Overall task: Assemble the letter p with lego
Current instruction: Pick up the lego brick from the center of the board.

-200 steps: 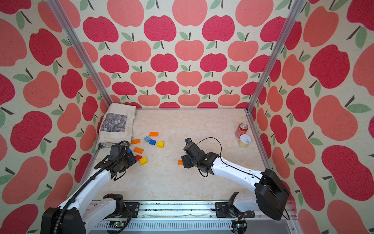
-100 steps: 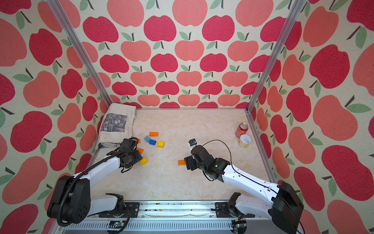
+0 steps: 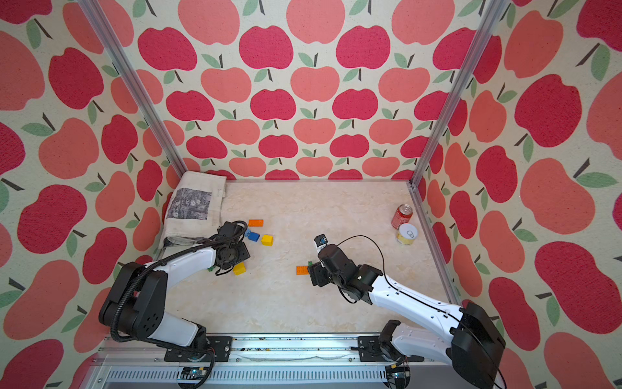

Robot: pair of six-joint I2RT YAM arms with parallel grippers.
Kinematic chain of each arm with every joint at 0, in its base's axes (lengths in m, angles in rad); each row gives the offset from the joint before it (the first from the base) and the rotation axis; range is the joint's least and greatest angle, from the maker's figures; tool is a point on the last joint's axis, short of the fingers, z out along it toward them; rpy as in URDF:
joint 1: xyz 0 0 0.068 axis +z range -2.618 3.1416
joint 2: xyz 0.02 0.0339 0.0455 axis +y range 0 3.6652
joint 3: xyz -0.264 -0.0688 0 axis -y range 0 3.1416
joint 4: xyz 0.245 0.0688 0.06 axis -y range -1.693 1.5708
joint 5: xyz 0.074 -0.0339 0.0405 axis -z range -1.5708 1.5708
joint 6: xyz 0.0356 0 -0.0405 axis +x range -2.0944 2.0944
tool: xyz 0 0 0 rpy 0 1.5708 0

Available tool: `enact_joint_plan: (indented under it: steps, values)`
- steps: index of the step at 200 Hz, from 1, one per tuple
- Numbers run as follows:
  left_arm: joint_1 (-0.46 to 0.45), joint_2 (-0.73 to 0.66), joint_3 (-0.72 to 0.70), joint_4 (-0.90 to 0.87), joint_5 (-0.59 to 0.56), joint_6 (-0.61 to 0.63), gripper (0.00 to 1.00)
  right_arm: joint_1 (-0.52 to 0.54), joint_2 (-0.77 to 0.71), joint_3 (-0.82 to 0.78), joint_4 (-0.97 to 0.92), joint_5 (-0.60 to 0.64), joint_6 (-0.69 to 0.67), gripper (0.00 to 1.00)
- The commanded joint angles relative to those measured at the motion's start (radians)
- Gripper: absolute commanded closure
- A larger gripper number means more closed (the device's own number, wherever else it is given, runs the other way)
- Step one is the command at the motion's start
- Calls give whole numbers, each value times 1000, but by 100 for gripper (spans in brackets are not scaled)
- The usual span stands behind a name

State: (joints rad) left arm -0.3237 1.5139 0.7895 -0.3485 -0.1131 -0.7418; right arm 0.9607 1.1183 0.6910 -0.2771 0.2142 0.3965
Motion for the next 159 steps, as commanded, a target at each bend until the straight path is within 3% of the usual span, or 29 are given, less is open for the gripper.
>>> enact_joint_plan:
  steps: [1,49,93,159]
  values:
    - [-9,24,44,-44,-53,12,36,-4,-11,-11,8,-12,0,22]
    - [-3,21,41,-73,-102,35,33,-4,-3,-13,9,-14,2,22]
    - [-14,100,73,-79,-53,55,35,-4,-2,-13,9,-9,4,22]
    - [-23,100,65,-24,-40,64,72,-4,-2,-7,-1,6,12,22]
